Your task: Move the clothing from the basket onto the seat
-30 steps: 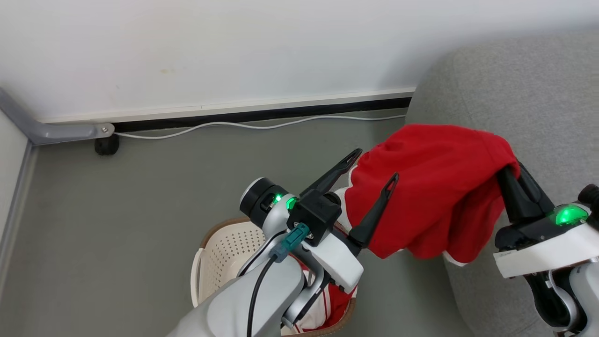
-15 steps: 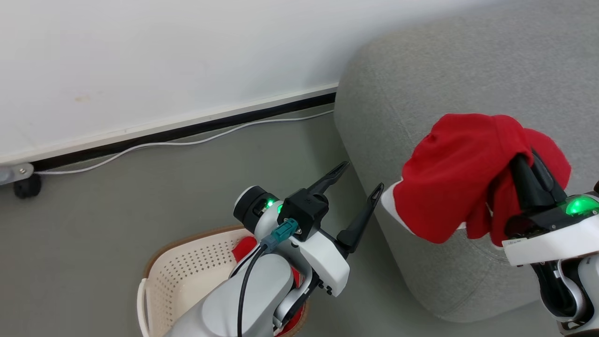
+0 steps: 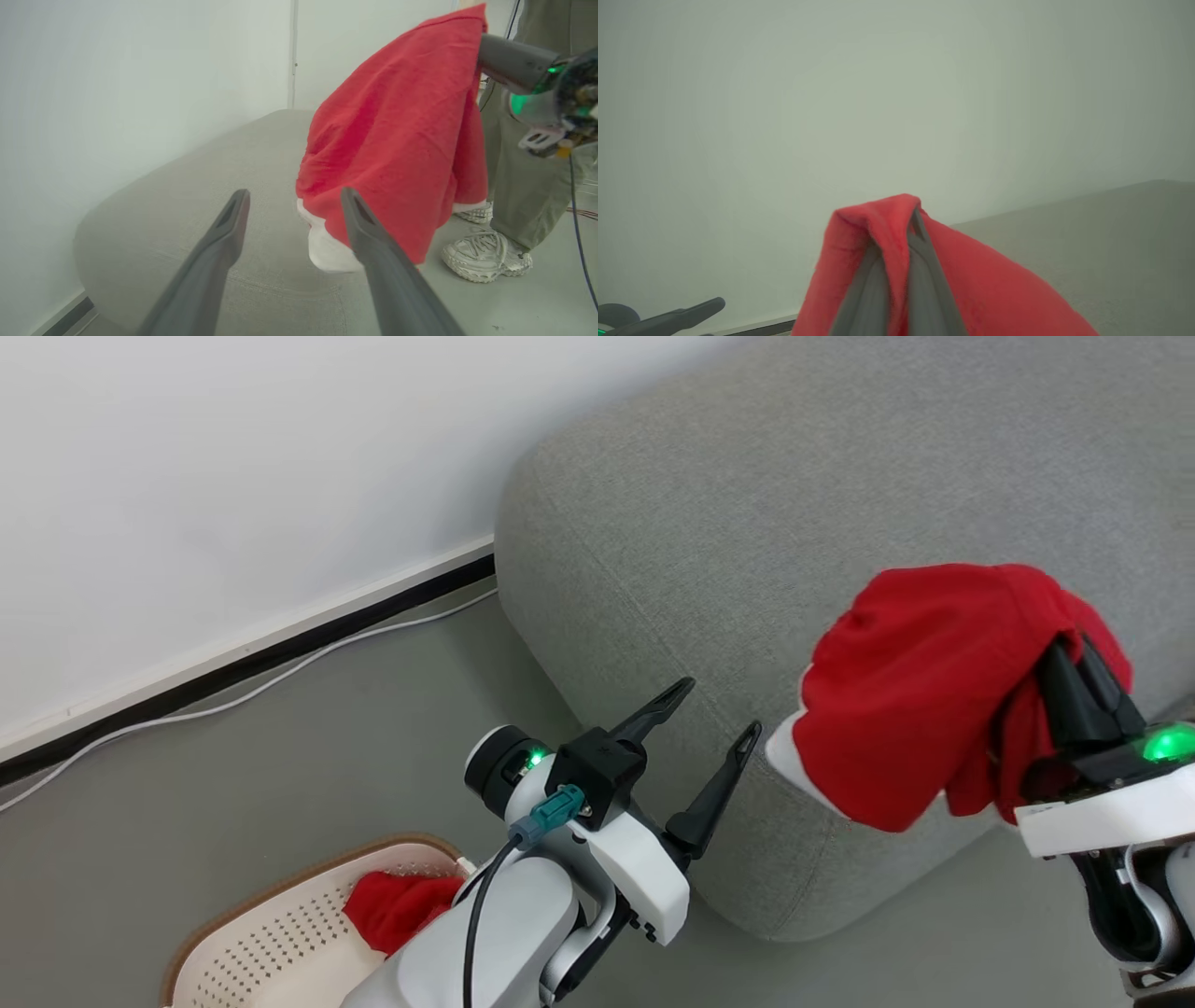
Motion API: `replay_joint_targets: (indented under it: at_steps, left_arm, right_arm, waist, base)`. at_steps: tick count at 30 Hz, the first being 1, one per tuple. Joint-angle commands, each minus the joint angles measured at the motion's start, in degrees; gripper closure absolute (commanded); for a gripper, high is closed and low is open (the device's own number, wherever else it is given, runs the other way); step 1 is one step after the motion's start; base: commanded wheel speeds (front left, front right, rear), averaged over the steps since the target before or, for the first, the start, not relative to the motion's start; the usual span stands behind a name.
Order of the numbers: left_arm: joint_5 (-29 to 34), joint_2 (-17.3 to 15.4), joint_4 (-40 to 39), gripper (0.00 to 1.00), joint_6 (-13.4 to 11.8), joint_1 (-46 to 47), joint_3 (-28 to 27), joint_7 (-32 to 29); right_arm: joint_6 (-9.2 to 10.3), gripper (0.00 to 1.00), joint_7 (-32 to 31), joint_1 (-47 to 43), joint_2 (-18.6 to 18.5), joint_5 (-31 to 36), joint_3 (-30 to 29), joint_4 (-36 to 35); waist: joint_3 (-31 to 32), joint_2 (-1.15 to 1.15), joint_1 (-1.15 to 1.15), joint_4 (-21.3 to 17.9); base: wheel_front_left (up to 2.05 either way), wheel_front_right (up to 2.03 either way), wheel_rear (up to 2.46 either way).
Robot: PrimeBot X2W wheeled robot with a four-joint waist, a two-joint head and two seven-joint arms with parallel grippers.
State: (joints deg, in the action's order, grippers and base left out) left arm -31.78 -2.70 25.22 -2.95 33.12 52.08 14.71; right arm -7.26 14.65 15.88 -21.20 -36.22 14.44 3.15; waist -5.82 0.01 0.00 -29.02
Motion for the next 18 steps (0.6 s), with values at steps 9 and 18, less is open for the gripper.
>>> replay_joint_targets:
  at_steps: [9,18]
  left_arm:
    - [-0.3,-0.2,-2.2,0.0,0.8,1.7,0.3,0.3]
    - [1.3,-0.2,-3.3,0.0,-1.3,3.9,2.1,0.3]
  right_arm:
    - [-0.23,1.0,0.3,-2.1,-1.3,-1.1,-7.1,-2.5]
    - [-0.23,1.0,0.3,1.0,-2.3,-2.8,-9.9,-1.5]
  waist:
    - [-1.5,-0.01,0.0,-2.0]
    - [-6.4,-0.01,0.0,-1.5]
  base:
    - [0.0,0.0,0.0]
    - [0.0,0.0,0.0]
